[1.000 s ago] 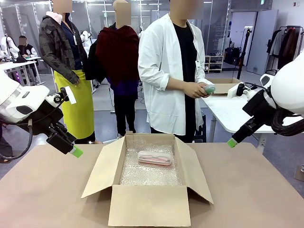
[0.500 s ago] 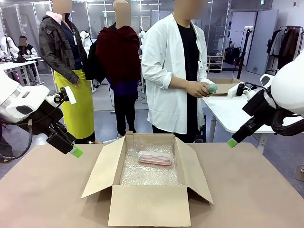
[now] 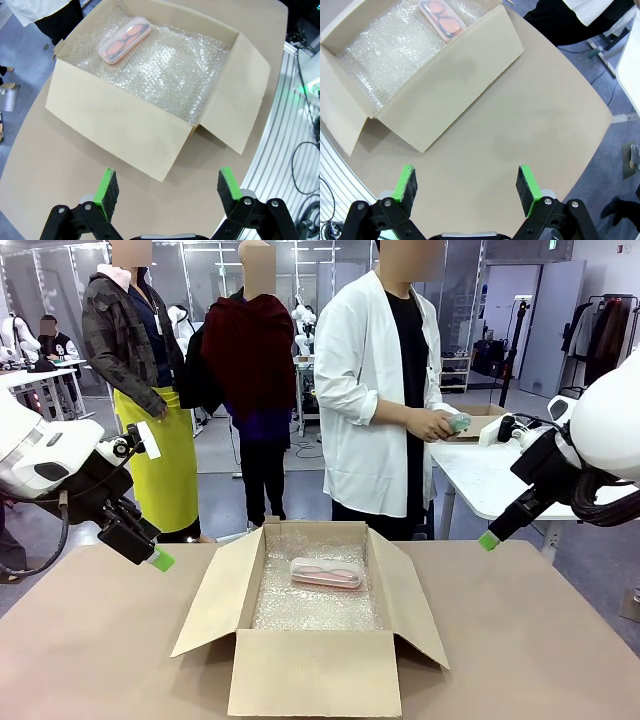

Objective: Pack the glasses set securely to prepare it for shipping.
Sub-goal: Put the Glasses case from the right side of the table into the Package Box.

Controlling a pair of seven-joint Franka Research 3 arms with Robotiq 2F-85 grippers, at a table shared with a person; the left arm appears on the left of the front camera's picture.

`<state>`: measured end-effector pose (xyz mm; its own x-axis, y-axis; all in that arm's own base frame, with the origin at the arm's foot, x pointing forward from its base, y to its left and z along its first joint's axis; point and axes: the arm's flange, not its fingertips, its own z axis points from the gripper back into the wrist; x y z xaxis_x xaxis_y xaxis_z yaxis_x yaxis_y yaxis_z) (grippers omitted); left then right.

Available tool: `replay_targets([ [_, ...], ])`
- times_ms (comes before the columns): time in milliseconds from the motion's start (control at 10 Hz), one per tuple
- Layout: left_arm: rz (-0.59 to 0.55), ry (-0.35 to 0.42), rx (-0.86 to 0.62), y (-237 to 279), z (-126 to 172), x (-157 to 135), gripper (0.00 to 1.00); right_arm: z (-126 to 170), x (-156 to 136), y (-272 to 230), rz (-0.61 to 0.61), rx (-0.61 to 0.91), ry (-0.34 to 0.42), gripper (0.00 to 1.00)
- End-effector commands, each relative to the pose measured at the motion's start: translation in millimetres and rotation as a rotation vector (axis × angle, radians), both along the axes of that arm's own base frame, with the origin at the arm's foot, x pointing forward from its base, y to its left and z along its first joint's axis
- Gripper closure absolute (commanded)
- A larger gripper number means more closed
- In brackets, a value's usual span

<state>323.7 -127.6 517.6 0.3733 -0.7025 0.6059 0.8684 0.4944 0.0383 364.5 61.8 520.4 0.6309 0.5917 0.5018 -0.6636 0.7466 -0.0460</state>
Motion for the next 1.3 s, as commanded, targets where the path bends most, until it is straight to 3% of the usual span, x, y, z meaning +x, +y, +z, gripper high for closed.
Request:
replay_targets([
  [0, -0.015, -0.009, -0.019, 1.7, 0.6, 1.3, 0.00, 1.6, 1.9, 0.2, -0.001, -0.002, -0.007, 0.00],
  [1200, -0.015, -0.009, -0.019, 1.7, 0.6, 1.3, 0.00, 1.6, 1.9, 0.2, -0.001, -0.002, -0.007, 0.00],
])
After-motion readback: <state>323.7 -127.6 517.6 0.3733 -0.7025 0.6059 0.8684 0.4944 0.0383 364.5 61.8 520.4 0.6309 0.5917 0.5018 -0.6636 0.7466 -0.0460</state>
